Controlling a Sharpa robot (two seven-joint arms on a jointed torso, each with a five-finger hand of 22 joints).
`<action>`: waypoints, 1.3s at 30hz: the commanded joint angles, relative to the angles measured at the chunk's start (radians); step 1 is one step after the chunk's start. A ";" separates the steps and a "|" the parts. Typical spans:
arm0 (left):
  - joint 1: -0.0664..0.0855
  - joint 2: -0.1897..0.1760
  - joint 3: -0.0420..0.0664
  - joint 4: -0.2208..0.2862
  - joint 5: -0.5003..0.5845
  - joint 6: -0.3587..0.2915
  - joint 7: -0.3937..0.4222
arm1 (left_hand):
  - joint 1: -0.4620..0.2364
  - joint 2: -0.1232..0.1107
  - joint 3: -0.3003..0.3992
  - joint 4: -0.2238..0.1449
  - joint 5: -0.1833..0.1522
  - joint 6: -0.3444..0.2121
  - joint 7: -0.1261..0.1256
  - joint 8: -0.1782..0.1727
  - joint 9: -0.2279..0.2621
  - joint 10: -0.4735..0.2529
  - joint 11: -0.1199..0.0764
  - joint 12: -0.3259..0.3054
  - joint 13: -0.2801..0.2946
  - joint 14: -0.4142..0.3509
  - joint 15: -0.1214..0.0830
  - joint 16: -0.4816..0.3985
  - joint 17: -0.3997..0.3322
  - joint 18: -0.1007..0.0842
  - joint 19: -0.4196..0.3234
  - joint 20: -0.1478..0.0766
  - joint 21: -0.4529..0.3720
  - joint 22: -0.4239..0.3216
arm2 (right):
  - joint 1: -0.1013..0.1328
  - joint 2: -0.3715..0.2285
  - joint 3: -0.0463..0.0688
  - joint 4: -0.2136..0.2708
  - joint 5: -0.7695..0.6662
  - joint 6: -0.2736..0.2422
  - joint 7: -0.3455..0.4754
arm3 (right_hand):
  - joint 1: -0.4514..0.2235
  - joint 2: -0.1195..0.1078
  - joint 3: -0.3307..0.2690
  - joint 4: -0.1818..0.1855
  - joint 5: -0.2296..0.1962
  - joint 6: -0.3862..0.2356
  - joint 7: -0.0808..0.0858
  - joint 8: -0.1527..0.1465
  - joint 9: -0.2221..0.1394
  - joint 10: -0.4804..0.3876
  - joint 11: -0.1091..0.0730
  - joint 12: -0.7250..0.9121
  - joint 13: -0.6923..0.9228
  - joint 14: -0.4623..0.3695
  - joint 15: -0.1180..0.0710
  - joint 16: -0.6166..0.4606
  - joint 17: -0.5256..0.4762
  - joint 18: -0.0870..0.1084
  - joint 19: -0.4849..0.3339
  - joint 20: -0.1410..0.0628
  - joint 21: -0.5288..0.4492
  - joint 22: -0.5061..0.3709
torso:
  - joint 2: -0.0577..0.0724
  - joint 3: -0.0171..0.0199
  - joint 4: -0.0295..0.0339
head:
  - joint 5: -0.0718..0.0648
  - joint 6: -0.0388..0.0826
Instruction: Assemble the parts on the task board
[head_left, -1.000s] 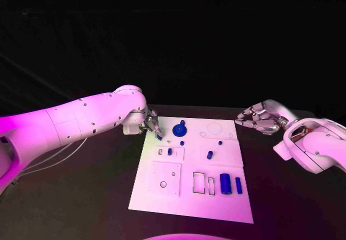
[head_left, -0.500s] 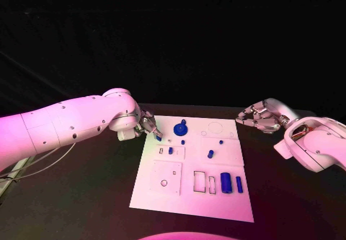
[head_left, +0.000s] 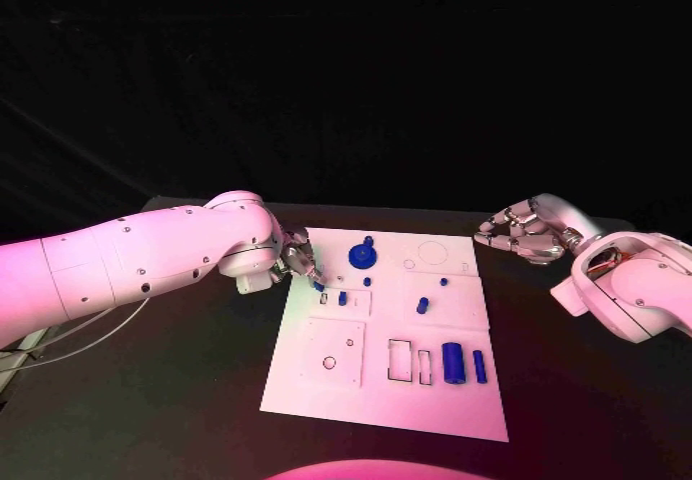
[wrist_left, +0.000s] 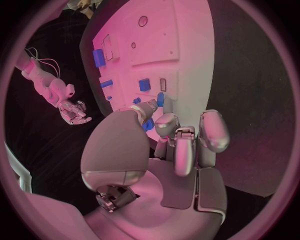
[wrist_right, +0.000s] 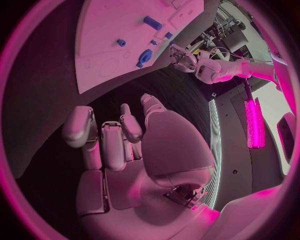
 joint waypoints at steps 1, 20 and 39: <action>-0.007 0.000 0.000 0.013 -0.045 -0.001 0.010 | 0.001 -0.007 0.143 -0.138 0.004 0.014 -0.010 0.007 0.029 0.005 -0.001 0.005 0.000 0.107 -0.006 0.002 0.263 -0.016 0.007 -0.001 0.005 0.002 | -0.001 0.000 0.000 0.000 -0.009 -0.001 0.009 | 0.003 -0.005 -0.005 0.003 0.003 -0.005 0.000 0.004 0.001 -0.001 0.000 0.005 0.001 0.035 -0.008 -0.003 0.001 0.010 -0.004 -0.003 -0.003 0.001 | 0.001 0.0006 -0.0002 | 0.000 -0.002; -0.017 0.003 -0.002 0.031 -0.092 0.028 0.007 | -0.002 -0.011 0.146 -0.140 0.004 0.016 -0.010 0.007 0.030 0.007 -0.001 0.008 0.003 0.107 -0.007 0.002 0.263 -0.016 0.007 -0.001 0.005 0.001 | -0.001 0.001 0.000 0.001 -0.009 0.000 0.010 | 0.003 -0.005 -0.005 0.003 0.003 -0.005 0.000 0.004 0.001 -0.001 0.000 0.005 0.001 0.035 -0.008 -0.003 0.001 0.010 -0.004 -0.003 -0.003 0.001 | 0.000 0.0003 -0.0004 | 0.003 -0.006; -0.023 0.007 -0.004 0.035 -0.100 0.036 0.005 | -0.003 -0.012 0.147 -0.140 0.004 0.016 -0.011 0.007 0.030 0.008 -0.002 0.008 0.003 0.107 -0.007 0.002 0.263 -0.016 0.007 -0.001 0.005 0.001 | -0.001 0.000 0.000 0.002 -0.009 0.002 0.010 | 0.003 -0.005 -0.005 0.003 0.003 -0.005 0.000 0.004 0.001 -0.001 0.000 0.005 0.001 0.035 -0.008 -0.003 0.001 0.010 -0.004 -0.003 -0.003 0.001 | 0.000 0.0005 -0.0001 | 0.003 -0.008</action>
